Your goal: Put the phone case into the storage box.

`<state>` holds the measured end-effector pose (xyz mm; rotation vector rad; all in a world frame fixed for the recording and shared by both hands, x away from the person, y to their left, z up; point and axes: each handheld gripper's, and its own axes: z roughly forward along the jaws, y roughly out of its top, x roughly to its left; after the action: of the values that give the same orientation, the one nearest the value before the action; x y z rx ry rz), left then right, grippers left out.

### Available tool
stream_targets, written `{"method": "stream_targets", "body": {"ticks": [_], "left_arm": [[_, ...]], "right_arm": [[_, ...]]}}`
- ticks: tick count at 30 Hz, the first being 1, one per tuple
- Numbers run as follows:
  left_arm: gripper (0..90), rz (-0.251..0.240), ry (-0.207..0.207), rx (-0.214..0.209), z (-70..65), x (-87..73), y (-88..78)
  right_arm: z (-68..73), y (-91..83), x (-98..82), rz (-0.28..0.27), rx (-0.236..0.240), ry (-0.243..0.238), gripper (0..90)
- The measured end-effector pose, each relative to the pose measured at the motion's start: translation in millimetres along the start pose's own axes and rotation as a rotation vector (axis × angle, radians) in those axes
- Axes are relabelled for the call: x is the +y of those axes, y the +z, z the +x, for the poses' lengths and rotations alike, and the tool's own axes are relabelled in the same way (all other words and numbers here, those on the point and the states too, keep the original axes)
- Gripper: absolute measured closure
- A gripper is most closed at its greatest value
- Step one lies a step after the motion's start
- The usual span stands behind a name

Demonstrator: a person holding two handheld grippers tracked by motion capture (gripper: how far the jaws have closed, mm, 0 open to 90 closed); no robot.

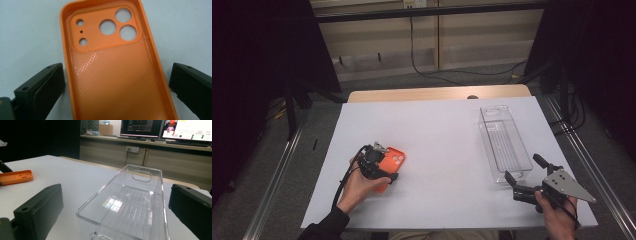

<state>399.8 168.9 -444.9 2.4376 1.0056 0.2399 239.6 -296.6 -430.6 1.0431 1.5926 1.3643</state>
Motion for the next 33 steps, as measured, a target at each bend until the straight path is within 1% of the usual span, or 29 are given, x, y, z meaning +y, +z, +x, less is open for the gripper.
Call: {"method": "stream_targets", "body": {"ticks": [1,3,5,7,9,10,13,15,16,17,19,21,26,29,30,31,33], "left_arm": [[0.5,-0.004,-0.008,0.008,-0.7,0.0,0.1],[2.5,0.001,0.0,0.012,0.3,0.1,-1.4],[4.1,0.006,-0.003,0.015,0.3,0.6,-1.8],[7.1,0.006,-0.013,0.011,-0.4,0.9,-2.4],[11.7,-0.001,-0.011,0.018,-0.3,0.9,-4.0],[12.5,-0.003,-0.011,0.015,-0.1,0.8,-3.9],[13.2,0.001,-0.012,0.011,-0.2,1.2,-4.3],[13.5,-0.007,-0.015,0.011,-0.4,0.8,-4.7],[13.6,-0.008,-0.004,0.013,0.3,0.5,-5.4],[13.7,-0.009,-0.009,0.008,0.9,0.4,-5.8],[13.9,-0.009,-0.002,0.012,0.4,0.4,-6.0],[14.0,-0.009,-0.01,0.009,0.2,0.2,-6.5],[14.1,-0.019,-0.013,0.007,0.5,-0.2,-7.4],[14.1,-0.015,-0.007,0.003,1.6,-0.7,-8.7],[14.2,-0.019,-0.012,-0.004,1.9,-0.8,-8.9],[14.1,-0.028,-0.024,-0.002,1.6,-1.0,-9.3],[14.1,-0.042,-0.032,-0.005,2.1,-0.7,-11.0]], "right_arm": [[0.0,0.1,0.0,0.001,0.0,0.0,0.0],[0.1,0.0,0.0,0.001,0.0,0.001,0.0],[0.1,0.1,0.0,-0.002,0.003,-0.001,0.0],[0.2,0.0,-0.1,0.0,0.003,0.0,0.0],[0.1,0.0,-0.2,0.002,0.002,0.001,0.0],[0.0,0.1,-0.2,0.004,0.0,0.001,0.0],[0.2,0.3,-0.2,0.002,0.001,-0.003,0.0],[0.1,0.3,-0.2,0.002,0.001,-0.003,0.0],[0.0,0.1,-0.2,0.004,0.0,-0.002,0.0],[0.0,0.0,-0.2,0.004,0.0,0.0,0.0],[-0.1,-0.1,-0.2,0.004,0.001,0.0,0.0],[-0.3,0.0,-0.2,0.004,0.001,-0.001,0.0],[-0.2,-0.4,-0.1,0.003,0.003,-0.001,0.0],[-0.4,-0.5,-0.1,0.004,0.002,0.0,0.0],[-0.3,-0.4,-0.1,0.004,0.001,-0.001,0.0],[-0.3,-0.4,-0.1,0.004,0.002,-0.001,0.0],[-0.2,-0.4,-0.1,0.004,0.002,-0.002,0.0]]}}
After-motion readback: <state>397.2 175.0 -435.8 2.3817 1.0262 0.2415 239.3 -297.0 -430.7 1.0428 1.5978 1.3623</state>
